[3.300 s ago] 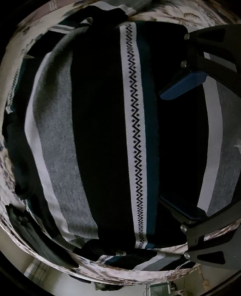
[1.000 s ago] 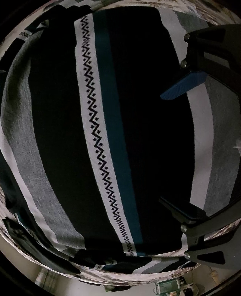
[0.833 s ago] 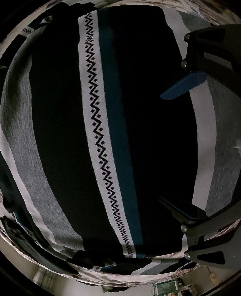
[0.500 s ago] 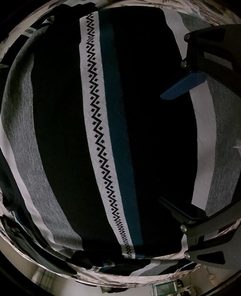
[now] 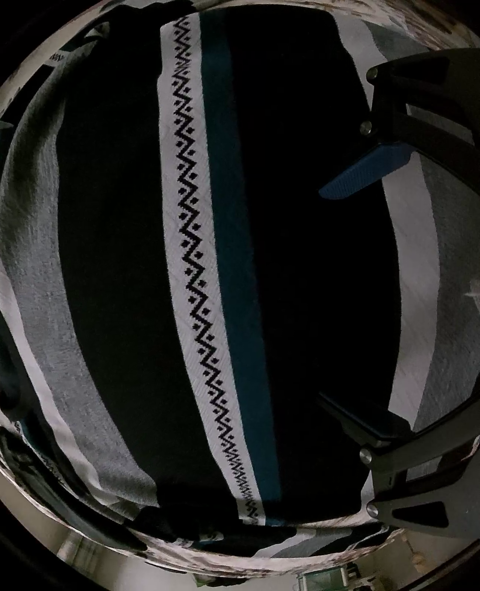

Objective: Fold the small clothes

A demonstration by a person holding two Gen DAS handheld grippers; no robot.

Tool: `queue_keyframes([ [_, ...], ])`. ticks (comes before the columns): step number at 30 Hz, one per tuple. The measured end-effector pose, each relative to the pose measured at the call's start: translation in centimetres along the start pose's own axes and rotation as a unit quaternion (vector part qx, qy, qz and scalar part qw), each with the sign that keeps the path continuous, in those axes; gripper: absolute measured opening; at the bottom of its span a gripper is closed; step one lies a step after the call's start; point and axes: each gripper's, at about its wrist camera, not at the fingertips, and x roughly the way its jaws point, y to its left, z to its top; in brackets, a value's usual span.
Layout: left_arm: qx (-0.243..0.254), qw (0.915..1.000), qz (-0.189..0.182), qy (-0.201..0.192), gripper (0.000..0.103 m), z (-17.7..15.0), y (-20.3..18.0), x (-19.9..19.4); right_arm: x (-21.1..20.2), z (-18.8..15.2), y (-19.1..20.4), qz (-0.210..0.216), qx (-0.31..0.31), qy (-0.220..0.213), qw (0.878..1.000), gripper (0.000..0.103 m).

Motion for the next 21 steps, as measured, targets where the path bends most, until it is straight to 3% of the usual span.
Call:
queue_keyframes([
  [2, -0.001, 1.0000, -0.001, 0.000, 0.103, 0.2, 0.3, 0.2, 1.3, 0.2, -0.4, 0.005, 0.015, -0.016, 1.000, 0.067],
  [4, 0.001, 1.0000, -0.001, -0.005, 0.103, 0.3, 0.5, 0.2, 1.6, 0.3, 0.3, 0.028, 0.012, -0.059, 0.998, 0.067],
  [5, 0.002, 1.0000, -0.001, -0.008, 0.103, 0.5, 0.5, 0.1, 1.1, 0.4, 1.4, 0.039, -0.010, -0.098, 0.994, 0.058],
  [6, 0.001, 0.9999, -0.002, -0.013, 0.103, 0.7, 0.0, 0.0, 1.1, 0.4, 2.3, 0.029, -0.029, -0.109, 0.993, 0.033],
  [7, 0.000, 0.9998, -0.005, -0.017, 0.103, 0.9, 0.2, -0.1, 1.3, 0.6, 3.2, 0.023, -0.043, -0.107, 0.993, 0.019],
  [8, -0.002, 0.9998, -0.007, -0.020, 0.103, 1.2, 0.5, -0.1, 1.5, 0.7, 3.9, 0.019, -0.052, -0.107, 0.993, 0.015],
  [12, -0.030, 0.9990, -0.021, -0.027, 0.103, 2.1, 2.5, -0.6, 0.4, -0.5, 8.4, -0.005, -0.110, -0.117, 0.987, 0.013],
  [15, -0.057, 0.9973, -0.033, -0.034, 0.103, 2.4, 5.6, -1.0, -2.3, -3.7, 14.0, 0.017, -0.183, -0.113, 0.977, 0.013],
  [18, -0.082, 0.9951, -0.037, -0.039, 0.103, 2.5, 9.5, -1.1, -3.3, -9.2, 20.9, 0.040, -0.268, -0.091, 0.958, 0.013],
  [21, -0.106, 0.9929, -0.025, -0.047, 0.103, 2.3, 13.7, -1.0, -2.2, -17.6, 27.2, 0.049, -0.370, -0.046, 0.926, 0.013],
])
